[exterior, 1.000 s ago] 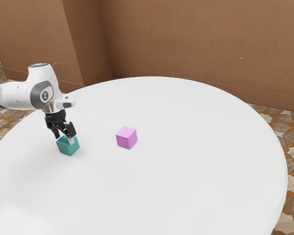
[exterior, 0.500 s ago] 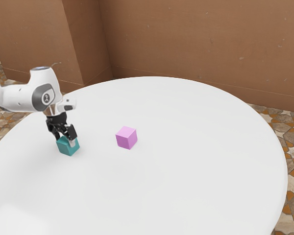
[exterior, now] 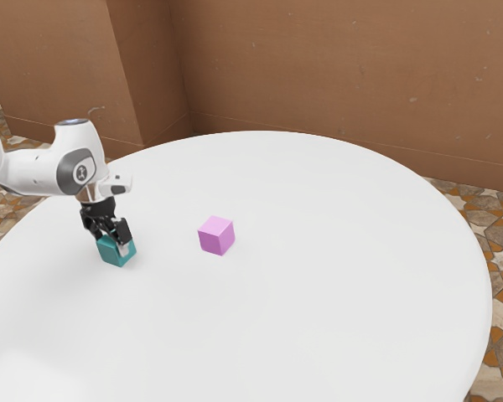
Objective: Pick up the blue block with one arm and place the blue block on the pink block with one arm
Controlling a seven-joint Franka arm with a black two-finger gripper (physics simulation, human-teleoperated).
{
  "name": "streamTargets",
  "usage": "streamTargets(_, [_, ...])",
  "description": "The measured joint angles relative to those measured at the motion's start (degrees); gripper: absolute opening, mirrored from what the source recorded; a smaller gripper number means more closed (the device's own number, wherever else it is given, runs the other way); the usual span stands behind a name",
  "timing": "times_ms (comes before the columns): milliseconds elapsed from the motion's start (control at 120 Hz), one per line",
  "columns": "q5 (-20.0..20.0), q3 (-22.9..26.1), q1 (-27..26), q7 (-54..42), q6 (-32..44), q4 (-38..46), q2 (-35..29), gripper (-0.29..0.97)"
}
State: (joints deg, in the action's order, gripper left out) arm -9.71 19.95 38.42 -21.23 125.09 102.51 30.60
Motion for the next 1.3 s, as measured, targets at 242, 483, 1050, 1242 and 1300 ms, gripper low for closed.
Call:
streamTargets(242, [0.2,0.0,0.0,0.0,0.1,0.0,0.1,0.55])
streamTargets(483, [0.9,0.0,0.0,0.2,0.1,-0.3,0.0,0.45])
streamTargets(1050, [4.1,2.3,-3.1,1.7,-3.5,0.1,-9.3,0.40])
streamTargets(1242, [6.5,3.1,-7.4,3.2,-5.3,-1.0,-10.8,0.39])
streamTargets(1300, [7.4,3.0,-9.0,3.8,-5.6,-2.0,-10.8,0.39])
